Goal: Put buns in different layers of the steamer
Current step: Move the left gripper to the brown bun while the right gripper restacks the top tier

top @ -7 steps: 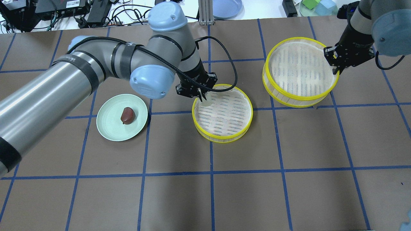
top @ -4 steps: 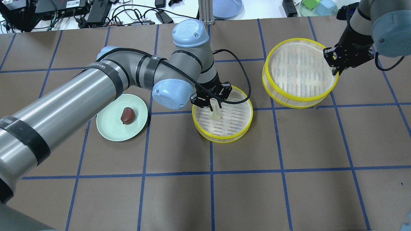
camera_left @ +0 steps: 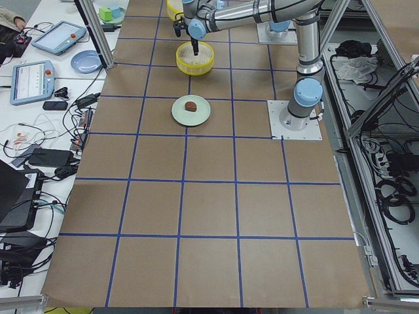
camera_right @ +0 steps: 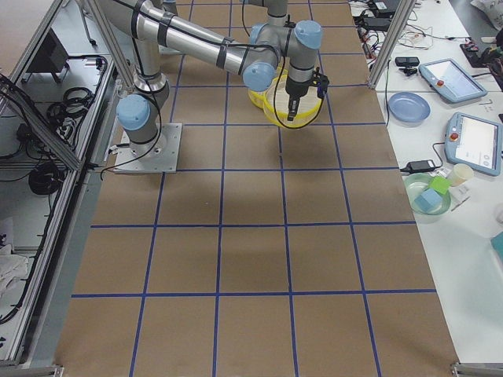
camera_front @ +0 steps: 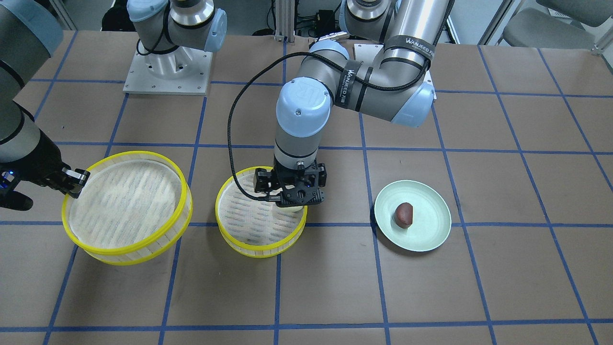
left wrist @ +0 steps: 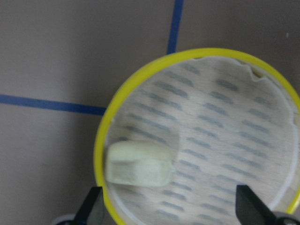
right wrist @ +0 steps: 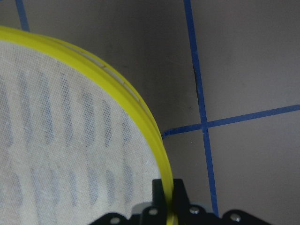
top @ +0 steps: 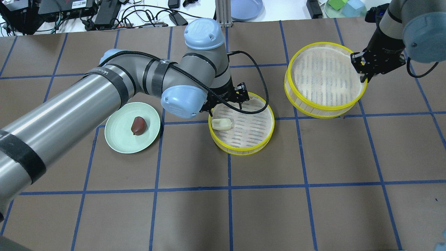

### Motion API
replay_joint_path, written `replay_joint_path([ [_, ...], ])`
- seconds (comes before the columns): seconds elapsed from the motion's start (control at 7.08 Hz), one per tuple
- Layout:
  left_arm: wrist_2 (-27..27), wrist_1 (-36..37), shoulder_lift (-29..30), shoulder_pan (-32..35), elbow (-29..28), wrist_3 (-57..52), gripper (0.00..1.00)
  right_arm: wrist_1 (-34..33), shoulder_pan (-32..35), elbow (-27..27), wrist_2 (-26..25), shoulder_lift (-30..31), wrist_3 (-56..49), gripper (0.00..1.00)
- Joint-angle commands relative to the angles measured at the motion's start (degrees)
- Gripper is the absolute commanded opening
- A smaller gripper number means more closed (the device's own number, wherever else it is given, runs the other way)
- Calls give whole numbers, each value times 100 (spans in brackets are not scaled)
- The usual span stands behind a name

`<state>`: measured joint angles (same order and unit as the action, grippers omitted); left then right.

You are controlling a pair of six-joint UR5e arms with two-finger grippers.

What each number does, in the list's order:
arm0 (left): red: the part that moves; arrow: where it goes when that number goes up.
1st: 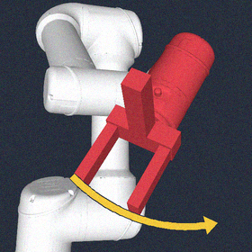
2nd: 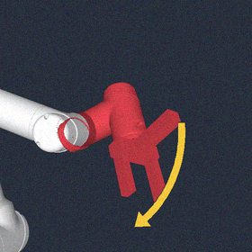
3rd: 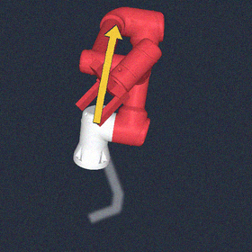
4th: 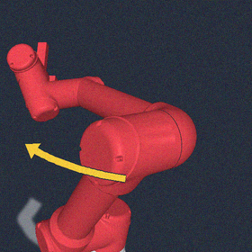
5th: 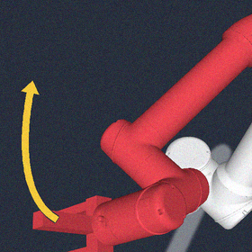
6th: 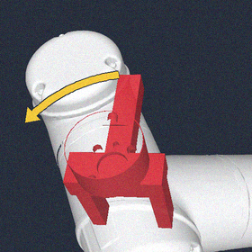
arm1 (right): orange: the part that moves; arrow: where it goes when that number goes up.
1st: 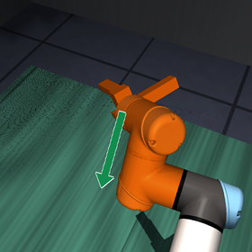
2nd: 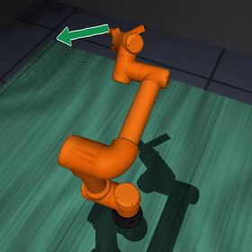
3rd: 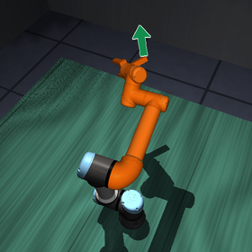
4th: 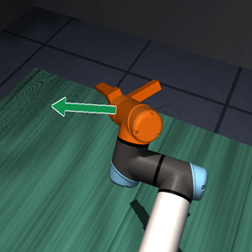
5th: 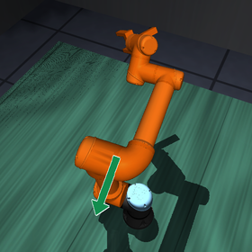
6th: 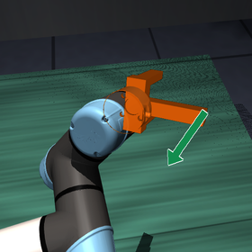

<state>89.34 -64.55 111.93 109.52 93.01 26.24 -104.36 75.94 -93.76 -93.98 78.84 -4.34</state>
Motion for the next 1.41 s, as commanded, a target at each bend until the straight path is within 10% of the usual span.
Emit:
replay_joint_path([
  [0.0, 927, -198, -328, -856, 147, -1656, 100, 4, 0, -11, 2, 0, 12, 1],
  [0.42, 84, -305, -383, -2642, 540, -3575, 100, 152, 541, -19, 55, 9, 649, 1],
  [1.27, -74, 320, 224, -2874, 1246, -4030, 91, 56, 2364, -11, 55, -544, 2604, 1],
])
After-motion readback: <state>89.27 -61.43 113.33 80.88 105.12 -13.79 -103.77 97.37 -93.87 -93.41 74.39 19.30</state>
